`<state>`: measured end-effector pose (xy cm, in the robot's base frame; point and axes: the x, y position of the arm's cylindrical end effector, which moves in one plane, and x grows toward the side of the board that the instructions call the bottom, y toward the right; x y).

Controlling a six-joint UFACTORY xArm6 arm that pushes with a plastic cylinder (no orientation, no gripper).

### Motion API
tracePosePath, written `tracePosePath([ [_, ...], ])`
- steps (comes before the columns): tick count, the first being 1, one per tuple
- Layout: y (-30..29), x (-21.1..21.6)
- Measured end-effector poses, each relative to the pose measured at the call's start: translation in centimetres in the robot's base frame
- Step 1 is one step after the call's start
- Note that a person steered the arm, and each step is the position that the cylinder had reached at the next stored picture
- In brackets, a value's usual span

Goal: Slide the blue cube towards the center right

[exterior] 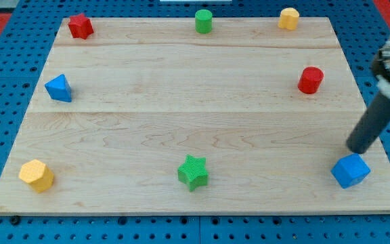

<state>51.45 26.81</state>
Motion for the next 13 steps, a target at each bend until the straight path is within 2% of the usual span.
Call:
tracePosePath([
  [1, 2.2, 3.4],
  [2, 0.7, 10.3],
  [3, -6.0, 8.5],
  [4, -9.4, 4.7],
  [5, -10.3, 6.7],
  [6, -9.3, 10.2],
  [7, -1.7, 9.8],
  [8, -0.4, 8.8],
  [9, -6.6, 6.5],
  [10, -9.9, 5.8],
  [11, -6.5, 8.2],
  [12, -2.5, 7.1],
  [13, -3.2, 3.9],
])
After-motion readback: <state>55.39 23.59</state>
